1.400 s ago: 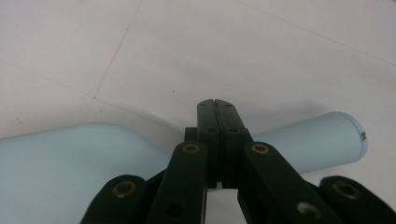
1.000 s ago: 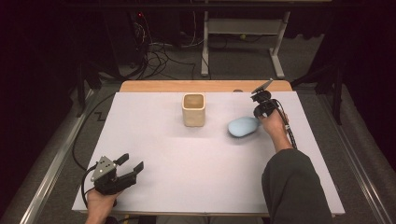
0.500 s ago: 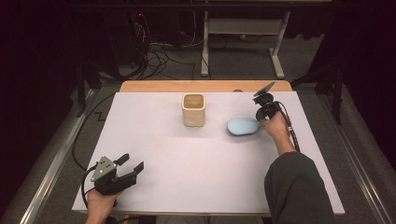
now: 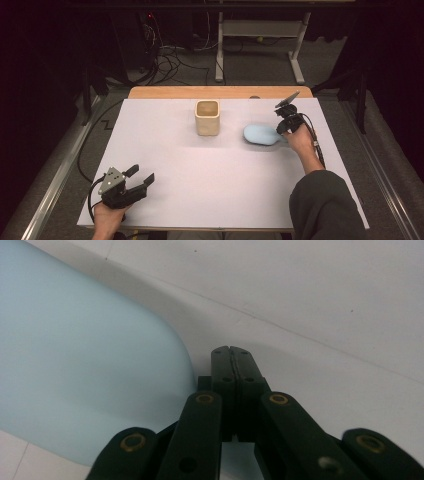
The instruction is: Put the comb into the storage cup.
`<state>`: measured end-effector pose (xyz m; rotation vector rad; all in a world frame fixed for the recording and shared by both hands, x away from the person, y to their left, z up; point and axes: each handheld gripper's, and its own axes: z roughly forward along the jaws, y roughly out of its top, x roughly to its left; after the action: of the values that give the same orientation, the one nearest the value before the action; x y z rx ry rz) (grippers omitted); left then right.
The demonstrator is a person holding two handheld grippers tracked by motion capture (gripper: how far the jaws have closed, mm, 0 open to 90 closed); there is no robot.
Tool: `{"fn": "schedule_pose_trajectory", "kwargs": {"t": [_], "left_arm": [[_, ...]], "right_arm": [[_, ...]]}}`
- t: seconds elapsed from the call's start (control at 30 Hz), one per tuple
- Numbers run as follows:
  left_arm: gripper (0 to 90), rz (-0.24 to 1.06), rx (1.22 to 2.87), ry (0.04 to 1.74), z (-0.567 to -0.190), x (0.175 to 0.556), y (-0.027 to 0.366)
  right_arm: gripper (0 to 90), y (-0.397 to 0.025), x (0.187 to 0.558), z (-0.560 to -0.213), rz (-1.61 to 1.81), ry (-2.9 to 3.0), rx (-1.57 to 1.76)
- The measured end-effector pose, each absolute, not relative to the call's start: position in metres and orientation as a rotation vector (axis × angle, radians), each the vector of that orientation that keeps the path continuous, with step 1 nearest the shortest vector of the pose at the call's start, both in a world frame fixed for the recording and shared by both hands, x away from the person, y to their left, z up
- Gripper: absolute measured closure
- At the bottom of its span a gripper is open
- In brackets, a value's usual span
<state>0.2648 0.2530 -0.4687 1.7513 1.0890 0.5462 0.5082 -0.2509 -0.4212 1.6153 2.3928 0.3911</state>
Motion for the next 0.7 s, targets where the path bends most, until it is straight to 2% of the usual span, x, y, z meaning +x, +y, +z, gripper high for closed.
{"fn": "schedule_pose_trajectory", "kwargs": {"t": [0.7], "left_arm": [[32.4, 0.548, 1.755, 1.089, -0.469, 0.265, 0.252]], "right_arm": [[90.0, -0.26, 0.484, -0.42, 0.408, 2.438, 1.588]]}}
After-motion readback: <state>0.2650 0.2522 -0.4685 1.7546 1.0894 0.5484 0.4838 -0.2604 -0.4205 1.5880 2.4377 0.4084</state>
